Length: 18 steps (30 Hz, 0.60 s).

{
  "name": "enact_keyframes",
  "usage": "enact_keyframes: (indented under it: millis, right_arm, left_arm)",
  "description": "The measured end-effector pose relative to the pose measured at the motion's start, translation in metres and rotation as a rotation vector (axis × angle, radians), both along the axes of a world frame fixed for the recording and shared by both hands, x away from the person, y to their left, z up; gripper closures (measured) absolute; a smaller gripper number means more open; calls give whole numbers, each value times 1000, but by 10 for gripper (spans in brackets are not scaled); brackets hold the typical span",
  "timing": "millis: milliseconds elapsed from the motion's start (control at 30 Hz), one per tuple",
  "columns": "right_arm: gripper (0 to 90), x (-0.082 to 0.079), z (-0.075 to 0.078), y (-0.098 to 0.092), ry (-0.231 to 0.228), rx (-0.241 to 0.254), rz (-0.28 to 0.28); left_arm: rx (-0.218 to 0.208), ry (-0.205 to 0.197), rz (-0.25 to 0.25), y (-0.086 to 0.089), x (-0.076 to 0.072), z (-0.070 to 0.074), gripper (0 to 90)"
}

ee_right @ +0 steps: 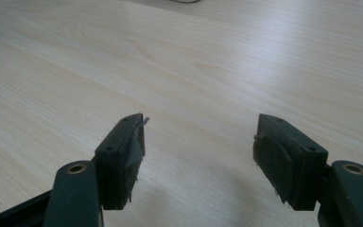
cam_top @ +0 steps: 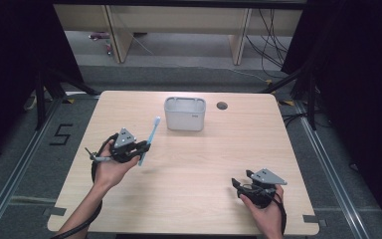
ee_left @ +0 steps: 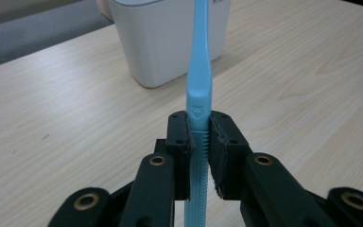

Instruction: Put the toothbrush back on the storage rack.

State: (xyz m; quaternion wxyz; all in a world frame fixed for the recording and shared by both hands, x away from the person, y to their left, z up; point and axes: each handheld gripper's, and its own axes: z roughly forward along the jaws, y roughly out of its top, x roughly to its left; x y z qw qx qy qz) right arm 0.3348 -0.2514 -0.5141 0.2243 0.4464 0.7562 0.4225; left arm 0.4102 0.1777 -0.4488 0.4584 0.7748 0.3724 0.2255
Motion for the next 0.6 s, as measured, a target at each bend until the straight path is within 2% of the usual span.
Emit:
enact_keyframes:
  millis: [100, 167, 200, 367, 533, 567, 600]
  right_arm:
    - [349, 0, -1, 1, -7, 7, -1]
    - [349, 1, -1, -1, -30, -14, 0]
    - [349, 1, 0, -1, -31, -14, 1]
    - [348, 0, 0, 0, -23, -9, -4]
    - [349, 0, 0, 1, -14, -1, -11]
    - [348, 0, 0, 0, -24, -9, -3]
    - [349, 0, 0, 0, -24, -9, -4]
  left_arm:
    - [-29, -22, 9, 1, 0, 0, 783]
    - [-47, -38, 12, 2, 0, 0, 783]
    - [-65, -52, 10, 3, 1, 0, 783]
    - [-106, -90, 19, 5, 1, 1, 784]
    - [-134, -126, 25, 6, 2, 3, 783]
    - [-152, -136, 21, 6, 3, 3, 784]
    - [-145, -133, 23, 6, 2, 4, 784]
